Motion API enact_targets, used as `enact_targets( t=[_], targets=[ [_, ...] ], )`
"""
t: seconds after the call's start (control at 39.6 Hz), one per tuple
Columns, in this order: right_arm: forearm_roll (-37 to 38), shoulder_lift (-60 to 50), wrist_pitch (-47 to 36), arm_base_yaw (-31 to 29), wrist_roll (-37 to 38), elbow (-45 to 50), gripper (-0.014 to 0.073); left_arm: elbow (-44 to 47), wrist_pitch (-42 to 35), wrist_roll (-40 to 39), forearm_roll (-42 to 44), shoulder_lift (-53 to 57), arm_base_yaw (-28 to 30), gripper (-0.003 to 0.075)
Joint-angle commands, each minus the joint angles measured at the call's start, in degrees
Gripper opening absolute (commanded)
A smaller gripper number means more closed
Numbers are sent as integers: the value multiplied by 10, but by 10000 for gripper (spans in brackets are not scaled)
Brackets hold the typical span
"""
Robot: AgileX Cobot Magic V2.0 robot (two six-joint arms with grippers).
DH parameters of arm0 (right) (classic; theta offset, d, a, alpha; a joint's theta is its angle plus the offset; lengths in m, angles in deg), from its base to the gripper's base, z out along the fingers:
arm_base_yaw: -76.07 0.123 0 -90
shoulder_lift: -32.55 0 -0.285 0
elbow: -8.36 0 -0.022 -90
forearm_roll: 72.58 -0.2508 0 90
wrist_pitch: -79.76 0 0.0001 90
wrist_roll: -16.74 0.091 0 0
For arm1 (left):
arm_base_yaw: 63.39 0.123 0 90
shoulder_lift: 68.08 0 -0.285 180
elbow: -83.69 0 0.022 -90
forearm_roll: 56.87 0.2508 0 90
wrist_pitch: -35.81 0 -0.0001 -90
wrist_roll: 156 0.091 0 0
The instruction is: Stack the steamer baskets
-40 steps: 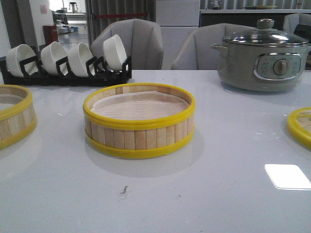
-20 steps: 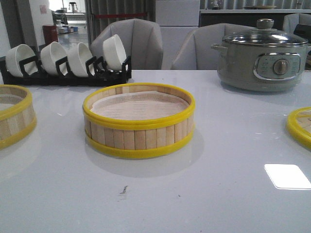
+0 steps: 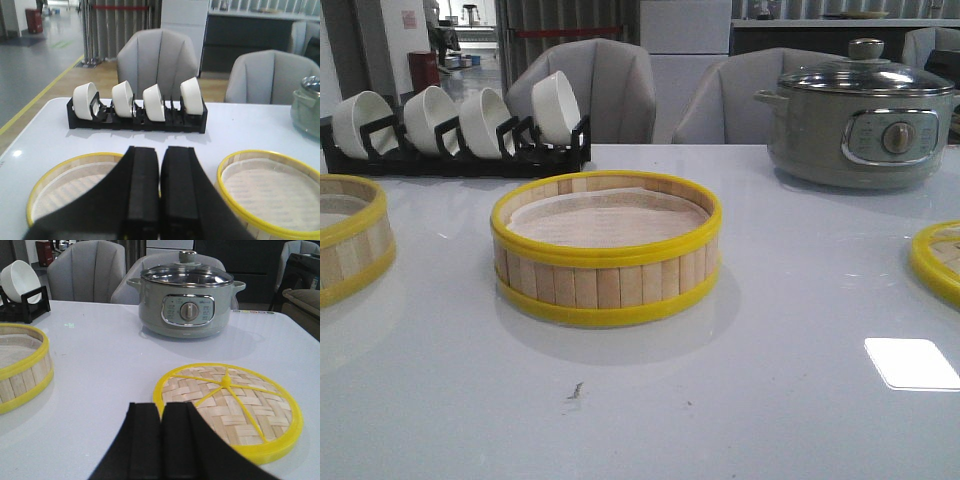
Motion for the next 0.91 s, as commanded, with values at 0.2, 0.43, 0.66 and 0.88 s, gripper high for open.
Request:
enact_targets(
  t=[0.2, 0.43, 0.66, 0.88],
  targets=[
    [2, -12, -49, 1, -1, -9, 28, -309, 248, 24, 55, -233, -8, 86],
    [2, -12, -49, 1, -1, -9, 28, -331, 277, 32, 43, -297, -17, 86],
    [2, -12, -49, 1, -1, -9, 28, -331, 273, 32, 36, -314, -17, 86],
    [2, -12, -49, 1, -1, -9, 28, -331, 273, 32, 40, -316, -17, 86]
  ],
)
